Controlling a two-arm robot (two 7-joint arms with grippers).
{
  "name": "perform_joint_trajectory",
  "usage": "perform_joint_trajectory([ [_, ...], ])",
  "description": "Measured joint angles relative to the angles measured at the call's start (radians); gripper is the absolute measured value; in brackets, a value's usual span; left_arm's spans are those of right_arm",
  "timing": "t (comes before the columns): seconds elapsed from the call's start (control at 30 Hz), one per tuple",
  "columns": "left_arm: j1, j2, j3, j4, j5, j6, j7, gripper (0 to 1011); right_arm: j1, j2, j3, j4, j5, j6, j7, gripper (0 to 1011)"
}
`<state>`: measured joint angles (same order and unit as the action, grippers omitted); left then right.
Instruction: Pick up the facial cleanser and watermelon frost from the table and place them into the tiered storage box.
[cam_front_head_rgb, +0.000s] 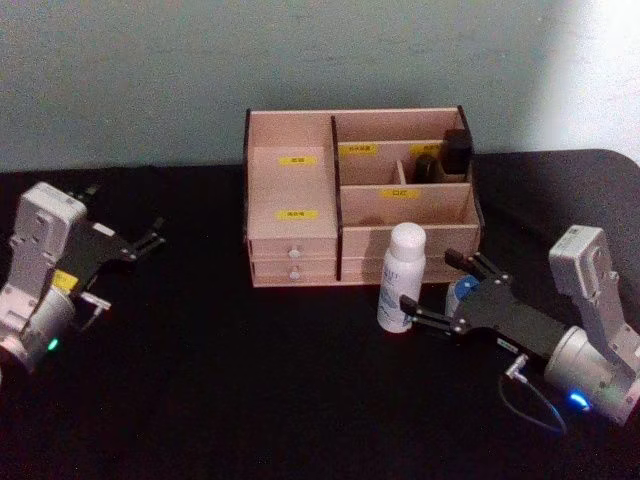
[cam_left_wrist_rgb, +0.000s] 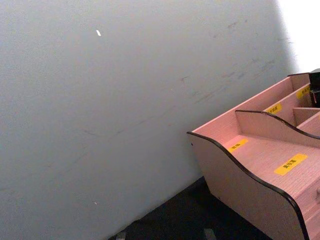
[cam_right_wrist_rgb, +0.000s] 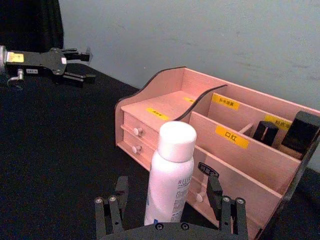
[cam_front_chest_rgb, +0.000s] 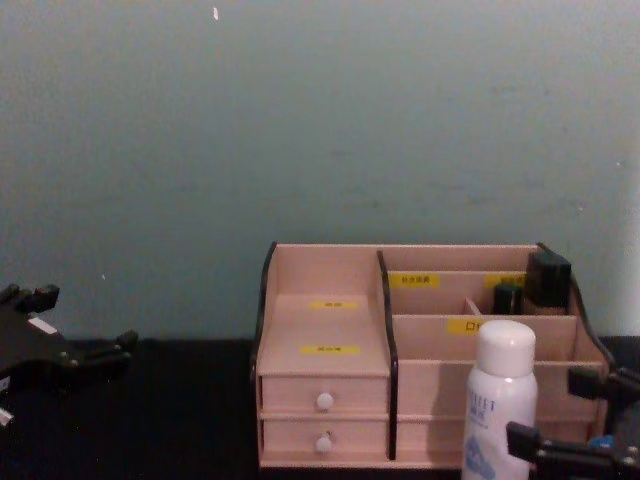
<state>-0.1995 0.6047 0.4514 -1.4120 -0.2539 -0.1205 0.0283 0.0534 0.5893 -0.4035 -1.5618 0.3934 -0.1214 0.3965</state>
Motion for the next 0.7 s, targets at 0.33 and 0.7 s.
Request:
perform_joint_trajectory([
  [0.33, 0.000, 0.000, 0.000, 0.000, 0.000, 0.000, 0.000, 1001, 0.058, -0.068, -0.007, 0.079, -0.017, 0.025, 0.023, 1003],
  [0.7, 0.000, 0.000, 0.000, 0.000, 0.000, 0.000, 0.000, 1001, 0.095, -0.119, -0.001, 0.137, -0.040, 0.047, 0.034, 1002],
])
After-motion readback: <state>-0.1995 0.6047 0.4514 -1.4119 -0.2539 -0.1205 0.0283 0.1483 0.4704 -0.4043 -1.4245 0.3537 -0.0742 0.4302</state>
